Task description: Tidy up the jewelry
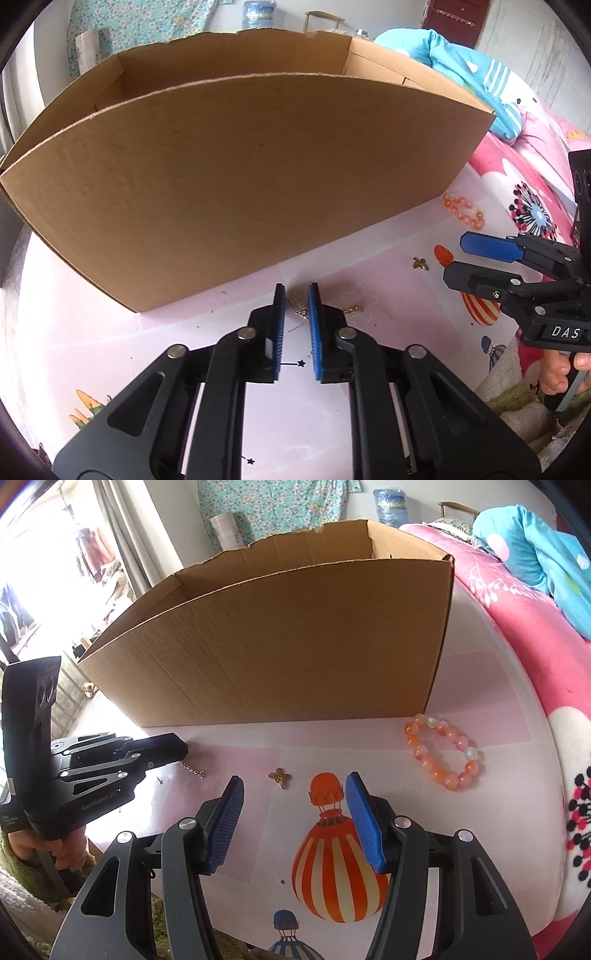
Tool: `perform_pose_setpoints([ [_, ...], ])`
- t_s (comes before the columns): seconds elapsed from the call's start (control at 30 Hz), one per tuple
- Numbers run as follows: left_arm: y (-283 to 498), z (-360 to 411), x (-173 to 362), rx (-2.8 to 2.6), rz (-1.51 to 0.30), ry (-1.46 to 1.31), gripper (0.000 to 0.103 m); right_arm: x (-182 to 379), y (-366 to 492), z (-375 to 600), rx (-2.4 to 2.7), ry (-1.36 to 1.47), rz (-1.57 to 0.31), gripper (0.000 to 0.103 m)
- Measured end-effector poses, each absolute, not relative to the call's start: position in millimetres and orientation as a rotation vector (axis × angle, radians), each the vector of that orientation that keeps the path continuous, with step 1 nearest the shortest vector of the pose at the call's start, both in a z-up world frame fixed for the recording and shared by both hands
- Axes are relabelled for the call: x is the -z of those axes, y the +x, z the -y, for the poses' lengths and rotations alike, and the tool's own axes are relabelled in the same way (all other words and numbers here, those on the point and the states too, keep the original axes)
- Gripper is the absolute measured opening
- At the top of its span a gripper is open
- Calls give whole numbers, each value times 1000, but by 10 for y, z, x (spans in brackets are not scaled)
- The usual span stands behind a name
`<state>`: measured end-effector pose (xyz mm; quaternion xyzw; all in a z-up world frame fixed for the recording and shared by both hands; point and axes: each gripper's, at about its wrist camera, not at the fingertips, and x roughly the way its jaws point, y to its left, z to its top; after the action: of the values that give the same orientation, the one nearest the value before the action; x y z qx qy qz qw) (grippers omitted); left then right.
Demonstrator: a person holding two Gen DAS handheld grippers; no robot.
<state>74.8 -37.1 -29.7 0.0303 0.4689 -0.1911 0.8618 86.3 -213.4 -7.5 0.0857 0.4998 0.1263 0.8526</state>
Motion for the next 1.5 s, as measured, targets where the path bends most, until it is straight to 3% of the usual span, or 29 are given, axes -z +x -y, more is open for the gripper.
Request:
perform_pose_setpoints([
  [0.53,739,341,283,422,-988,74,6,36,858,2062,-276,171,-1041,56],
  [0.63,725,300,287,432,-978,60,0,31,853,2059,-272,173,-1039,56],
  [1.2,507,-71,-120,488,-794,-109,0,-31,871,1997,-274,145,-1030,56],
  [1.5,483,-26,-179,486,-786,-100,0,-14,902,1942,-250,92,-1014,56],
])
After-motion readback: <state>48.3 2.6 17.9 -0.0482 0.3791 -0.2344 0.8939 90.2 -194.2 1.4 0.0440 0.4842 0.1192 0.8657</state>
